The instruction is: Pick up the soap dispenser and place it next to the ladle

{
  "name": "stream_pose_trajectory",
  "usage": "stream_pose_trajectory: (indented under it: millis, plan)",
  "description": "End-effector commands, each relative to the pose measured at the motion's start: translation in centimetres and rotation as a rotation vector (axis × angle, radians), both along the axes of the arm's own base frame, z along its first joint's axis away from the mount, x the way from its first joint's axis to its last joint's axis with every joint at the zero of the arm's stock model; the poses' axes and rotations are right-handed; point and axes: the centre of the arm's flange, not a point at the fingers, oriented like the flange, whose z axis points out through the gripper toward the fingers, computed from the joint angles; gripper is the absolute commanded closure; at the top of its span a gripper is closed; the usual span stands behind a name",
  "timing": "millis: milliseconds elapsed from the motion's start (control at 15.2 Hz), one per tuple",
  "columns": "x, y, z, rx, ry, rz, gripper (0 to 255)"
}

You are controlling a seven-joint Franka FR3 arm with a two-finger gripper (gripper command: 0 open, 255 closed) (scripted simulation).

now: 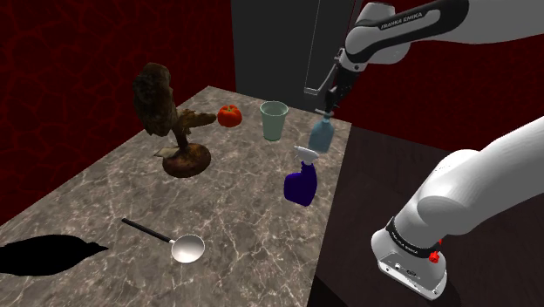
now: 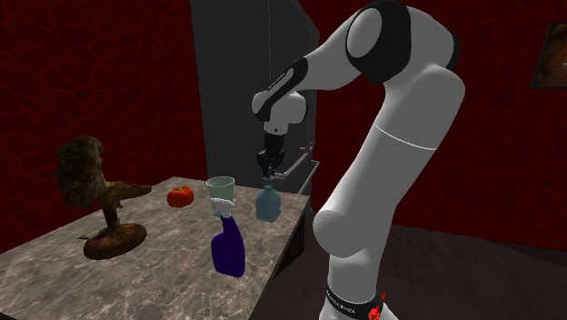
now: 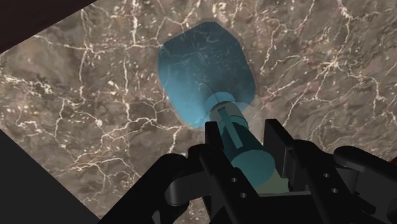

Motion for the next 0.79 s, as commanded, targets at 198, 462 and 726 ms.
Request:
stream_pose_trajectory:
  millis: [198, 462, 726]
  plan:
    - [0.1, 0.0, 2.7, 0.000, 0.000, 0.000, 255]
    - [0.1, 0.0, 4.8, 0.000, 0.000, 0.000, 255]
    - [0.1, 0.0, 6.9, 0.000, 0.000, 0.000, 255]
